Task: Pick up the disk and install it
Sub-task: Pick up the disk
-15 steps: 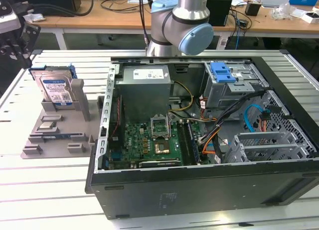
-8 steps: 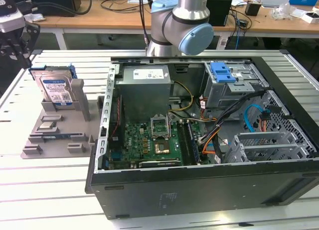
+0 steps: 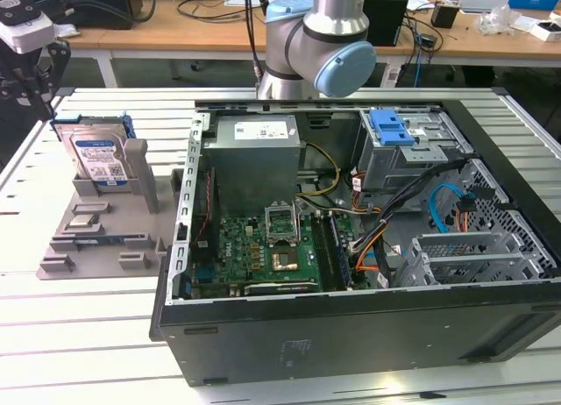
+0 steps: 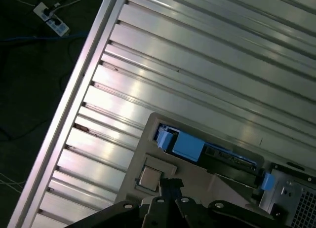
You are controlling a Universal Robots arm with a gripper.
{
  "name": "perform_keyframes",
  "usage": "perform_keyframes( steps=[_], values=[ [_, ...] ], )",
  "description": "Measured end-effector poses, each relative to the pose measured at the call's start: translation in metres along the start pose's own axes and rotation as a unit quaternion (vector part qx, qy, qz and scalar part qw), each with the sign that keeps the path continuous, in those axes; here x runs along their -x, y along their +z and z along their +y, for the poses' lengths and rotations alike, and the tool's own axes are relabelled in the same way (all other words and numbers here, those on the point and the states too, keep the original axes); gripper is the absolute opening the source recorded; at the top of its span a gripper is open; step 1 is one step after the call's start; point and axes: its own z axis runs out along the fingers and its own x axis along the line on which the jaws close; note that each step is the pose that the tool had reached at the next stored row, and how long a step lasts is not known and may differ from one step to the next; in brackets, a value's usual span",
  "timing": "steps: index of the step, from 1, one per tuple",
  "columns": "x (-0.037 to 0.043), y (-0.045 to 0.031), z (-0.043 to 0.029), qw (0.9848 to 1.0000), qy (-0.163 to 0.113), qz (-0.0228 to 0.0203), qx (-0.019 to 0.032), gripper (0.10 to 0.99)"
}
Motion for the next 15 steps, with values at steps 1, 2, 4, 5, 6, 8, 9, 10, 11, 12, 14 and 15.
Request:
perform_keyframes(
  steps=[1,2,4,5,6,8,9,10,11,12,14,15],
  values=[
    [0.0,0.0,0.0,1.0,-0.006,0.0003,0.0002,0.102],
    [0.0,0.0,0.0,0.9999,-0.011,0.0004,0.0003,0.102],
    [0.0,0.0,0.0,0.9997,-0.023,0.0008,0.0005,0.102],
    [0.0,0.0,0.0,0.9996,-0.028,0.0011,0.0006,0.102],
    [0.0,0.0,0.0,0.9995,-0.033,0.0012,0.0008,0.102],
    [0.0,0.0,0.0,0.999,-0.045,0.0017,0.0011,0.102],
    [0.0,0.0,0.0,0.9984,-0.056,0.0021,0.0013,0.102],
    [0.0,0.0,0.0,0.9976,-0.07,0.0026,0.0017,0.102],
    [0.0,0.0,0.0,0.9968,-0.08,0.003,0.0019,0.102],
    [0.0,0.0,0.0,0.9957,-0.093,0.0035,0.0022,0.102],
    [0.0,0.0,0.0,0.9942,-0.108,0.004,0.0026,0.102],
    [0.0,0.0,0.0,0.9927,-0.12,0.0045,0.0029,0.102]
  ],
)
